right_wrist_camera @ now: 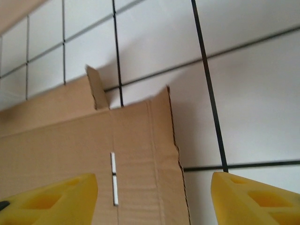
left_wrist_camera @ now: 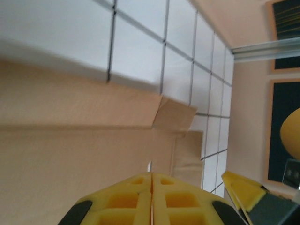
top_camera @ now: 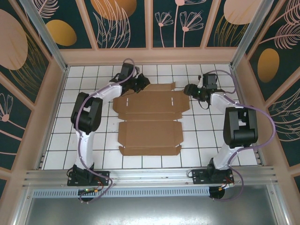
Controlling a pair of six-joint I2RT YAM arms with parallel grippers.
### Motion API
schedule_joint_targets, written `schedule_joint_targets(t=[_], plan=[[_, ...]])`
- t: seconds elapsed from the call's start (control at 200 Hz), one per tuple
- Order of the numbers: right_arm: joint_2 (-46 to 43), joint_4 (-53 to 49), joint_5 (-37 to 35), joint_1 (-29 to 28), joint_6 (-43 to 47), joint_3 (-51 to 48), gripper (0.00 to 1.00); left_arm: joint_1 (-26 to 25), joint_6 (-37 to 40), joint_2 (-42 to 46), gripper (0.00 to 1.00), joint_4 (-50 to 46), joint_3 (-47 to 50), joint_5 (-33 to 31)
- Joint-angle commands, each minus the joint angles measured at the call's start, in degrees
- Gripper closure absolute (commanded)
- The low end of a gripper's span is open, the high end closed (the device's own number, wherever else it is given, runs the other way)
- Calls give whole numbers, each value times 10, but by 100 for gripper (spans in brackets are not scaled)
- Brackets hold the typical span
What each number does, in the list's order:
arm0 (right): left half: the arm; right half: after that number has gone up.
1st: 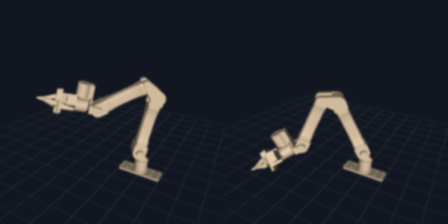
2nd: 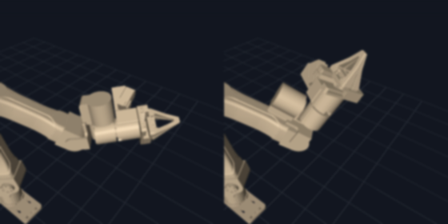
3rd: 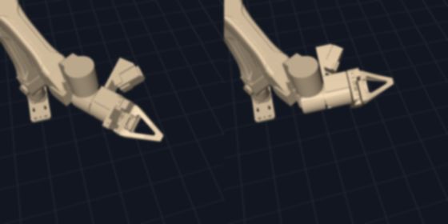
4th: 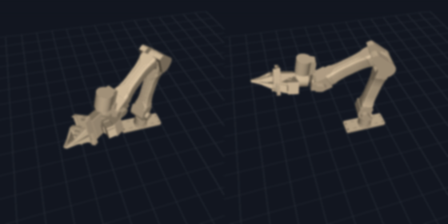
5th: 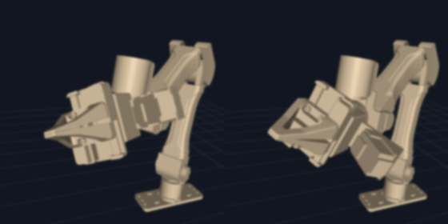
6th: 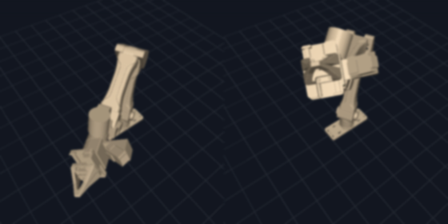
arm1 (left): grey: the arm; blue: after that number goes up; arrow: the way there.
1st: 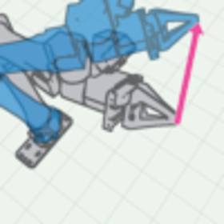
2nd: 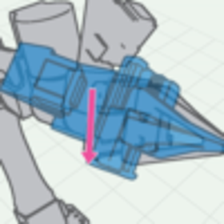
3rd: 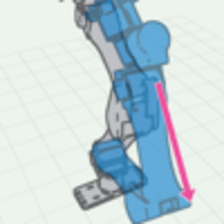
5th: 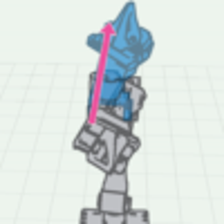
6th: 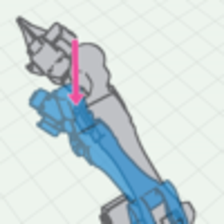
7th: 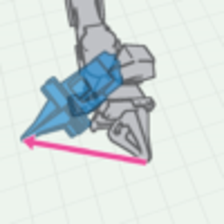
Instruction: Fold the paper box
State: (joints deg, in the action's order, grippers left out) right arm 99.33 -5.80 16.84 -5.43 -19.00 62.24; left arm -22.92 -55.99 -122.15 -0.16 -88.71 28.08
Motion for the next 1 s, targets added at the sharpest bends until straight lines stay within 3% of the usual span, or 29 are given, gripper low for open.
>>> schedule_joint_targets(t=[0.0, 0.315, 0.535, 0.786, 0.996], plan=[[26, 20, 35, 3, -2, -3, 34, 0, 4, 20, 94, -1, 82, -1], [98, 15, 109, 4, 14, 21, 35, 0, -43, 0, 100, 47, 175, -10], [146, 39, 236, 6, -10, 23, 41, 0, -64, -12, 100, 62, 195, -14], [97, 89, 267, 10, -49, -3, 58, 0, -64, -11, 100, 63, 206, -18], [54, 73, 235, -24, -45, -6, 63, 0, -64, -9, 100, 68, 215, -17]])
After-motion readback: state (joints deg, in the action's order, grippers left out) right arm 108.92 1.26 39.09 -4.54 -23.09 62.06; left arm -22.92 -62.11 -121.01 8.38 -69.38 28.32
